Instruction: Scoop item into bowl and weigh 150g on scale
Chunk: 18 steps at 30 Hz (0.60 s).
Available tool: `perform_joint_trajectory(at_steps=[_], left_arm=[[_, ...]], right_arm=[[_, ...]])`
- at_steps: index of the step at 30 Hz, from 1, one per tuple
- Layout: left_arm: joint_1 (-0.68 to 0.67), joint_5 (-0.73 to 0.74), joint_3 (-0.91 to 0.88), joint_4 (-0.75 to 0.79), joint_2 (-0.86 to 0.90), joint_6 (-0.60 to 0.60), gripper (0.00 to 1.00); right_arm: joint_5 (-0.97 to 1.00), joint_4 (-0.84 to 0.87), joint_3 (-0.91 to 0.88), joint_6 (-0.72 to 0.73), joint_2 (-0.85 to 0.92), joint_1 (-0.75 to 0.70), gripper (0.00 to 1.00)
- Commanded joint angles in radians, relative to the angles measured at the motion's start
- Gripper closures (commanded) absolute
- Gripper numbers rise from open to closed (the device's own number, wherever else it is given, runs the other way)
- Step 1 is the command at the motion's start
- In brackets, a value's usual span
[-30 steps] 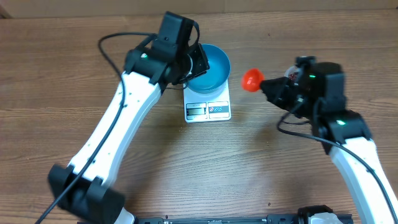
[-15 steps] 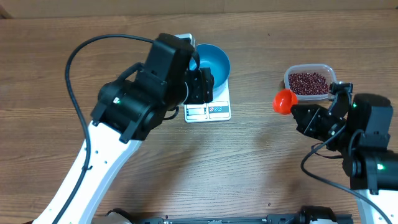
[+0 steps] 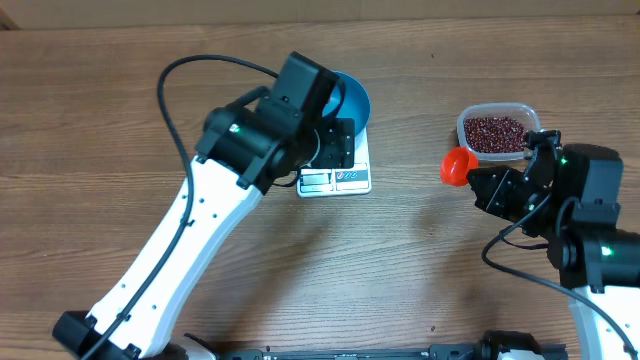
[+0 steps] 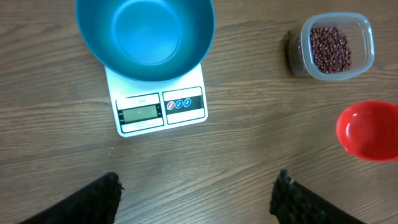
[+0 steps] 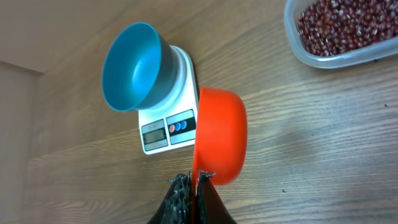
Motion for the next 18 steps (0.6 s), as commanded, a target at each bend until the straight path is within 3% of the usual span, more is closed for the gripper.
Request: perform_joint_trajectory(at_steps=[1, 4, 5, 18], left_arm=[[-0.033, -0.047, -0.032, 0.002, 0.054, 0.020, 0.45], [-0.043, -0.077, -0.066, 0.021, 0.098, -0.011, 0.91], [-0.045, -0.080, -0.082, 0.040, 0.112, -0.016, 0.96], [-0.076, -0.198, -0.332, 0.367, 0.209, -0.024, 0.96]], right_arm=[[0.020, 0.000, 0.018, -0.008, 0.021, -0.007, 0.96], [0.027, 0.003, 0.018, -0.008, 0.037, -0.007, 0.96], [0.032, 0.005, 0.018, -0.008, 0.042, -0.007, 0.96], [0.041, 0.035, 0.018, -0.004, 0.049, -0.007, 0.96]])
